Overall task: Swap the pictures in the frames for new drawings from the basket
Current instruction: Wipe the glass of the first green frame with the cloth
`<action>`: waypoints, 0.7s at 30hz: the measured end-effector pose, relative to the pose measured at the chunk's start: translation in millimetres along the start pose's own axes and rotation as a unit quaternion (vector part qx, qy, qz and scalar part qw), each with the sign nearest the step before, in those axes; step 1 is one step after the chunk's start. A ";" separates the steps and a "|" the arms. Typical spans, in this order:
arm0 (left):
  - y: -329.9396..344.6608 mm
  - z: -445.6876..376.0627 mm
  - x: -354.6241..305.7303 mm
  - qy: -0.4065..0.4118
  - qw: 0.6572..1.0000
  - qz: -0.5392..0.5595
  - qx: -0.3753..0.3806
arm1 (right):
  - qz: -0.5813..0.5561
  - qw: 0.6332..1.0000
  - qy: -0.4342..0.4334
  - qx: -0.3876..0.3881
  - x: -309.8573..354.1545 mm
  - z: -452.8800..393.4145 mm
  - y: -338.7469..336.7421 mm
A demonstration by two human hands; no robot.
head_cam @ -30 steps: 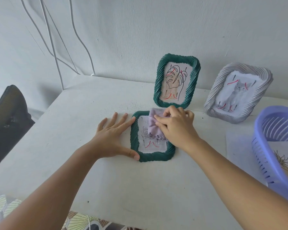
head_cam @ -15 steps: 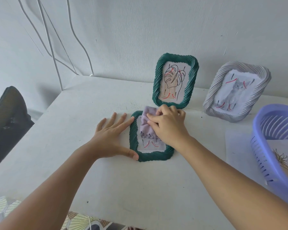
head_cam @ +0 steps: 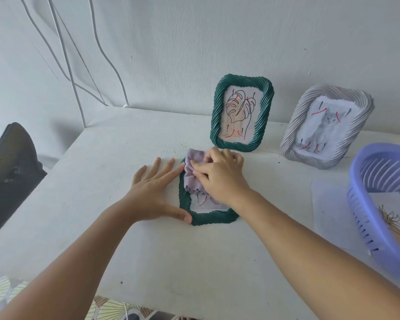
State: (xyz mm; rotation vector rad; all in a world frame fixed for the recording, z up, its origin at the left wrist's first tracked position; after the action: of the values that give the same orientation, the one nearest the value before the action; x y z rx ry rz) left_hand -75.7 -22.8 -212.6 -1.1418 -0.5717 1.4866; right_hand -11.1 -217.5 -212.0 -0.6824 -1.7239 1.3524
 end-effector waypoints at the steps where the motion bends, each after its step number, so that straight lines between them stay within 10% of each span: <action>1: 0.0 0.0 -0.2 0.000 1.000 0.000 0.000 | -0.001 1.000 -0.008 -0.003 -1.8 3.3 0.5; 21: 0.9 -0.5 0.9 -0.004 1.000 0.000 0.001 | 0.027 0.999 0.034 0.002 -21.9 6.9 -16.2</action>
State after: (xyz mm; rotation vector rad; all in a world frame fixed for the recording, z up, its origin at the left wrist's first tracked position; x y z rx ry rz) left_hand -75.6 -22.3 -213.8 -1.1349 -0.5766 1.4921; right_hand -4.6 -243.3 -203.0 -0.7690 -1.6583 1.3537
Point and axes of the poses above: each hand's wrist, its own z-axis away from the middle knuckle, its own y-axis out of the palm, x = y × z, the point moved 2 cm from there along -z, towards the middle knuckle, and after that the axes turned 11 degrees about x, right-handed, at the moved point
